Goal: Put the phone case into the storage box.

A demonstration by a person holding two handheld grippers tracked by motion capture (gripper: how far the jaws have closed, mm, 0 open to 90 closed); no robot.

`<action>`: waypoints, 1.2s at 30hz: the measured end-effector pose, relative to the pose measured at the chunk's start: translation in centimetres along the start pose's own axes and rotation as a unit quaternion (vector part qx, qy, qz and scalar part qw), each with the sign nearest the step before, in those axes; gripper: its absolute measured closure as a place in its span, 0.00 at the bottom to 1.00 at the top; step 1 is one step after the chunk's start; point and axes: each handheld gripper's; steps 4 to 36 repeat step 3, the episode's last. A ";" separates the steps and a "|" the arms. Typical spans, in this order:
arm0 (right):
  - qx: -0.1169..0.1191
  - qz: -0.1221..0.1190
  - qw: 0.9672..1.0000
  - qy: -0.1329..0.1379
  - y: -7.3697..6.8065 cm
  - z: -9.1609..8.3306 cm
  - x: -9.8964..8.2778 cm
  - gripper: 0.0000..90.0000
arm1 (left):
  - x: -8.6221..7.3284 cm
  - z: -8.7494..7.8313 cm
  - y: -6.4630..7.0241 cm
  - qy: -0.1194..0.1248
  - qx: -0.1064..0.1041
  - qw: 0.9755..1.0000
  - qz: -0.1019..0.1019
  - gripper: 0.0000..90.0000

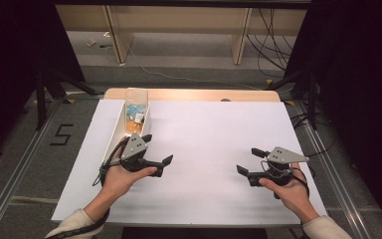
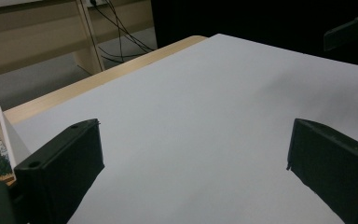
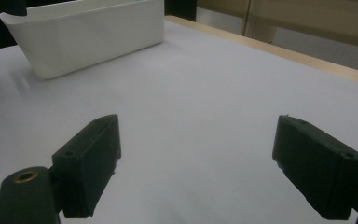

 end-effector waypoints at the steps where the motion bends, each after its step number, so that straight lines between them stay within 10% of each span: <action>1: 0.000 0.000 1.000 0.000 0.0 0.0 0.0 0.18 | 0.0 0.0 0.0 0.000 0.000 1.000 0.000 0.03; 36: 0.000 0.000 1.000 0.000 0.0 0.0 0.0 0.18 | 0.0 0.0 0.0 0.001 -0.001 1.000 -0.002 0.03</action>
Point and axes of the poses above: each handheld gripper's, and its own axes: z roughly forward along the jaws, x roughly out of its top, y roughly to its right, and after that the axes turned 1 degree about -z, right-handed
